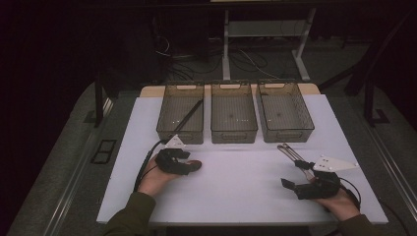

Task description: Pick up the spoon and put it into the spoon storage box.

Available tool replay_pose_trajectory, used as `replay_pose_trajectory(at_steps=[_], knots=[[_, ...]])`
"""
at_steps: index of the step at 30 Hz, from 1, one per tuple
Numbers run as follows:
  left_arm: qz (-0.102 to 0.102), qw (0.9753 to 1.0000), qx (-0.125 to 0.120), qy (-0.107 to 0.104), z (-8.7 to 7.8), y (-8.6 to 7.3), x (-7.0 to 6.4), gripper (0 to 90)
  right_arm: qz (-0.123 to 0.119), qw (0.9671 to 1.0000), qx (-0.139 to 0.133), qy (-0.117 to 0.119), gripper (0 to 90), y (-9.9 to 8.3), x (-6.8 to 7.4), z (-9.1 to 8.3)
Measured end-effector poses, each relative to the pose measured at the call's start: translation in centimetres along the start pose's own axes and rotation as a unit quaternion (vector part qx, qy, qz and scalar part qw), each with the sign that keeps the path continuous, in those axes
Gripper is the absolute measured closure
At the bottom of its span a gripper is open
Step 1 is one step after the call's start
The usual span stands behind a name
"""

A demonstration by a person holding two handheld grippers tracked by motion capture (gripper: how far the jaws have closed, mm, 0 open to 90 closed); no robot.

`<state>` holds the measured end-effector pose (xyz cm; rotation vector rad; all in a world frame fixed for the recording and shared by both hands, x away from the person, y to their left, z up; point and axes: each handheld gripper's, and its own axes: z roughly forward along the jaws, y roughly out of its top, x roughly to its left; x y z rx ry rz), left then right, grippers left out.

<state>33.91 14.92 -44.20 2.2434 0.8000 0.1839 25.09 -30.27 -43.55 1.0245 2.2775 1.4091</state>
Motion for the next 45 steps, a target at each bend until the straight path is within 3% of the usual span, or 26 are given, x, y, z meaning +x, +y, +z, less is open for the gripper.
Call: replay_pose_trajectory(at_steps=[10, 18, 23, 24, 25, 34, 38, 45], knots=[[0.012, 0.9996, 0.014, -0.019, -0.03, -0.19, -0.07, 40.7, 0.000, 1.0000, -0.001, -0.001, 11.2, 0.00, -0.05, -0.04], [0.030, 0.9983, 0.020, -0.045, -0.18, -0.39, -0.37, 49.6, 0.000, 1.0000, -0.001, -0.001, 11.2, 0.01, -0.06, -0.07], [0.049, 0.9974, 0.028, -0.046, -0.36, -0.47, -0.40, 54.5, 0.000, 1.0000, -0.002, -0.001, 11.2, 0.02, -0.07, -0.10], [0.040, 0.9978, 0.026, -0.046, -0.38, -0.54, -0.54, 55.6, 0.000, 1.0000, -0.002, -0.001, 11.2, 0.01, -0.06, -0.09], [0.051, 0.9973, 0.027, -0.047, -0.41, -0.53, -0.44, 56.7, -0.001, 1.0000, -0.001, -0.001, 11.2, 0.01, -0.07, -0.10], [0.057, 0.9965, 0.030, -0.053, -0.59, -0.69, -0.55, 67.3, 0.000, 1.0000, -0.001, -0.001, 11.2, 0.01, -0.08, -0.09], [0.070, 0.9953, 0.034, -0.058, -0.64, -0.69, -0.45, 72.1, 0.000, 1.0000, -0.001, -0.002, 11.2, 0.01, -0.07, -0.08], [0.066, 0.9950, 0.036, -0.065, -0.66, -0.74, -0.50, 78.7, 0.000, 1.0000, -0.001, -0.001, 11.2, 0.01, -0.08, -0.09]])
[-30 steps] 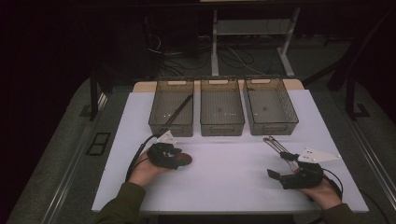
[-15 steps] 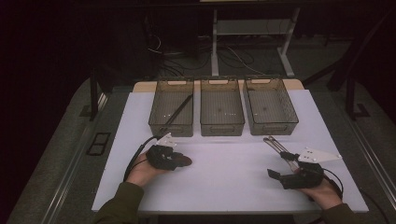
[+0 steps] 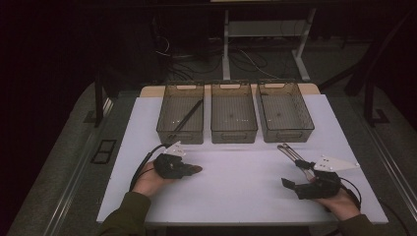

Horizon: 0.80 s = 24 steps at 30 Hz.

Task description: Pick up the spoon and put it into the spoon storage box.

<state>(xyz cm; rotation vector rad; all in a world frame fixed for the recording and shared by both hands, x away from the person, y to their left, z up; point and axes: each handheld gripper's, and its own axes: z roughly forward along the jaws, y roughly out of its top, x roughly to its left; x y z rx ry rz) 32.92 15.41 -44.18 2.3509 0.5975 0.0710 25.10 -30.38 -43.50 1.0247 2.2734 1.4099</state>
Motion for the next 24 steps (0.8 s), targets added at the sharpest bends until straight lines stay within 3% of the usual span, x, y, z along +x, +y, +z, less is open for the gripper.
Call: replay_pose_trajectory(at_steps=[10, 16, 24], knots=[[0.004, 1.0000, -0.005, -0.005, 0.0, 0.4, -0.2, 79.7, 0.001, 1.0000, 0.000, -0.001, 11.2, 0.0, 0.0, 0.0], [-0.030, 0.9993, -0.024, 0.005, -0.6, 0.7, -0.4, 79.7, 0.000, 1.0000, 0.001, 0.000, 11.2, 0.0, 0.0, 0.0], [-0.040, 0.9981, -0.045, 0.011, -1.3, 1.1, -0.6, 79.8, 0.000, 1.0000, 0.001, 0.001, 11.2, 0.0, 0.0, 0.1]])
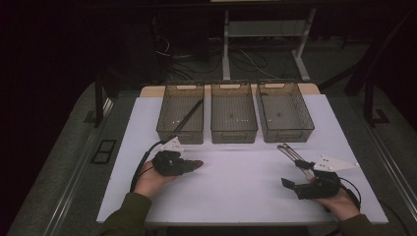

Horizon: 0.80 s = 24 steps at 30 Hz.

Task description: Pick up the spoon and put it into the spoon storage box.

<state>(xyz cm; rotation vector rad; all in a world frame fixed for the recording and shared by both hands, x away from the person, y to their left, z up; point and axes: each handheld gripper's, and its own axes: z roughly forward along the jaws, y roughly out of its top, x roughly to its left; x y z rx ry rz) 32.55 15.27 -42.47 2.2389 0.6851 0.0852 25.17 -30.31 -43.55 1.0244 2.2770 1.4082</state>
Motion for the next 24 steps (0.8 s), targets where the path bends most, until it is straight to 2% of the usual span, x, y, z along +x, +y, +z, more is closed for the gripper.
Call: replay_pose_trajectory(at_steps=[14, 24], knots=[[-0.008, 0.9998, -0.018, 0.001, -0.3, 1.5, -0.6, 79.8, -0.001, 1.0000, -0.004, -0.002, 11.2, 0.0, 0.0, -0.3], [-0.023, 0.9979, -0.060, 0.012, -1.0, 3.4, -0.4, 79.8, 0.002, 1.0000, -0.005, 0.000, 11.2, 0.1, 0.1, -0.2]])
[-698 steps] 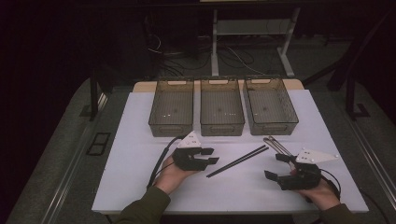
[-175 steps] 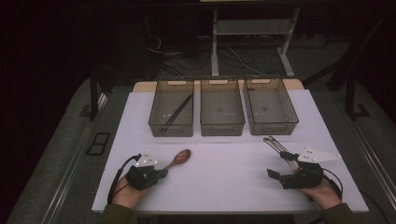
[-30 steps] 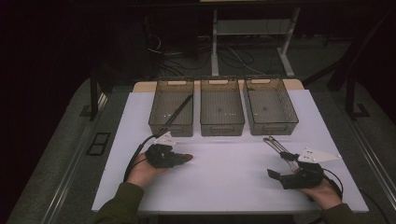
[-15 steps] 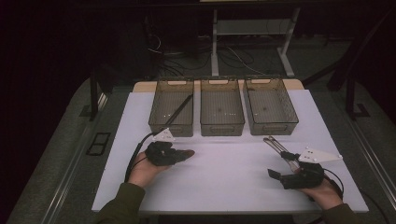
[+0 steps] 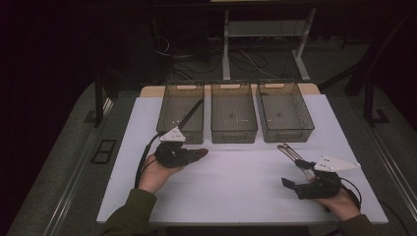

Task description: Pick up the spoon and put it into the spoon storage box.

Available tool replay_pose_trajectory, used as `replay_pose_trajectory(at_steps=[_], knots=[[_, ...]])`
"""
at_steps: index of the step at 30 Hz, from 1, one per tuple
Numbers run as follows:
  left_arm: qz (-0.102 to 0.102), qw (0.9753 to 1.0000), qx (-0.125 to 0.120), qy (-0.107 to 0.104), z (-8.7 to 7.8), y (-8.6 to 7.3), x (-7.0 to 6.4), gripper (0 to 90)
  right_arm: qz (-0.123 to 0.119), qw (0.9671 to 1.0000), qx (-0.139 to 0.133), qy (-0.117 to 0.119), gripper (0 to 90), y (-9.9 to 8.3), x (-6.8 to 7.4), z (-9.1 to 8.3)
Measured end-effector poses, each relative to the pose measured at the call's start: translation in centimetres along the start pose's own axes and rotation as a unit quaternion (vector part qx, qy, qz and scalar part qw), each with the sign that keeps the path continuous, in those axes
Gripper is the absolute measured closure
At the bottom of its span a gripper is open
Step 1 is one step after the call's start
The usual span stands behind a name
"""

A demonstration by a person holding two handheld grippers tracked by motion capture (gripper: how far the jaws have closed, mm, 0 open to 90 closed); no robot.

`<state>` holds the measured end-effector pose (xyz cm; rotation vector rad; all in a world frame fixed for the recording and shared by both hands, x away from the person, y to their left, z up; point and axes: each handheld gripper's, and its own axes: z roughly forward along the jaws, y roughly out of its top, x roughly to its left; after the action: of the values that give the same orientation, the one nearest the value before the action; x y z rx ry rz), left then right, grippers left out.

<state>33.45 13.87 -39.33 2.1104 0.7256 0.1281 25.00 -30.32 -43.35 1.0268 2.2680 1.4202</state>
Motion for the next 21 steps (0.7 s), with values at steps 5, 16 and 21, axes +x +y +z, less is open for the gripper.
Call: replay_pose_trajectory(at_steps=[5, 16, 21], knots=[[-0.004, 0.9999, -0.013, 0.004, 0.2, 1.3, 0.2, 79.8, 0.001, 1.0000, 0.001, 0.001, 11.2, 0.0, -0.1, 0.0], [0.005, 0.9996, -0.029, 0.005, 1.5, 5.0, 0.5, 79.8, 0.006, 1.0000, -0.003, 0.001, 11.2, -0.1, -0.1, -0.1], [0.008, 0.9991, -0.040, 0.004, 2.0, 6.5, 0.4, 79.7, 0.006, 1.0000, -0.006, 0.002, 11.2, -0.1, -0.1, -0.1]])
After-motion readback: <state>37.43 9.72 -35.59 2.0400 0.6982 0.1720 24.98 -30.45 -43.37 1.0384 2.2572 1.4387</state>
